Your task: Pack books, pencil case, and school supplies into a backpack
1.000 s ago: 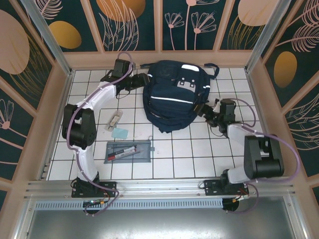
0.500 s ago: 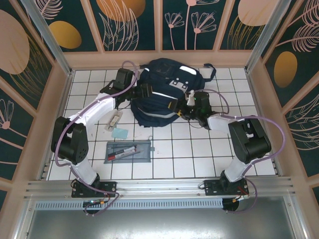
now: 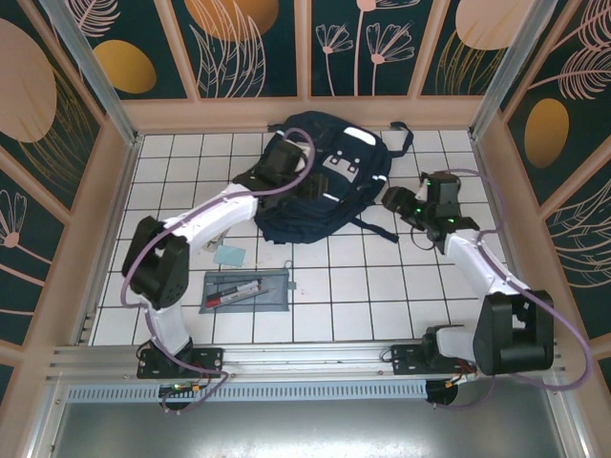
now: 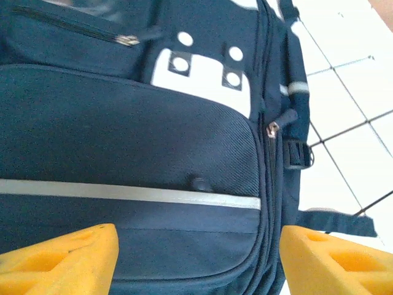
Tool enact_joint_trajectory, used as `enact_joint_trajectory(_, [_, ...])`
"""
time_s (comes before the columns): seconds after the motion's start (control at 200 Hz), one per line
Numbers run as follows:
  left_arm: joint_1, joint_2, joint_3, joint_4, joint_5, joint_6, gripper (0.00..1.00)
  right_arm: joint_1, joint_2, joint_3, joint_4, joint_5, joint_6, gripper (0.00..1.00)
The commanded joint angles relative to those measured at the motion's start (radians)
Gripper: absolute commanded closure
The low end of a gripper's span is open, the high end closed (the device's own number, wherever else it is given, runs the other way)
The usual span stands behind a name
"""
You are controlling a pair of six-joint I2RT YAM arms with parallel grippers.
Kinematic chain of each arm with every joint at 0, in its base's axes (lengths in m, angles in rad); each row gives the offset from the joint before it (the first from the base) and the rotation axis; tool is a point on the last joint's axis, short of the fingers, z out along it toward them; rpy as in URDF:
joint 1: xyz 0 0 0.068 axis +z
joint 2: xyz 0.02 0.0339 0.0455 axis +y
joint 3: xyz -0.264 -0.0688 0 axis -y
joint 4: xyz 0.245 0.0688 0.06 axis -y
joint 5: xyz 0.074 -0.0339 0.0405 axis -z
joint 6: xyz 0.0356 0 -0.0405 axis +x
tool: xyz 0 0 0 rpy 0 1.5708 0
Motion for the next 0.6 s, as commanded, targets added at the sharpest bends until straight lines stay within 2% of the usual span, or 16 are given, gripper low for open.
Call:
enact_joint_trajectory(0.0, [-0.077,0.083,0.085,-0.016,-0.063,0.09,0.3,-0.045,-0.025,-0.034,-0.051,0.013,-0.037,0.31])
enact_joint_trajectory(0.205, [-0.199,0.254,0.256,-0.079,-0.112,0.196,0.29,-0.097,-0.016,-0.063,-0.01,-0.043,-0.025,0.31])
enact_joint_trajectory(0.4, [-0.239,0.417,0.412,-0.169,-0.176,0.231,0.29,-0.123,-0.02,-0.09,0.0,-0.068,-0.025,0.31])
enact_joint_trajectory(0.59, [-0.24,0.53,0.474,-0.209,-0.358,0.274,0.3,-0.137,-0.033,-0.11,0.007,-0.085,-0.025,0.31])
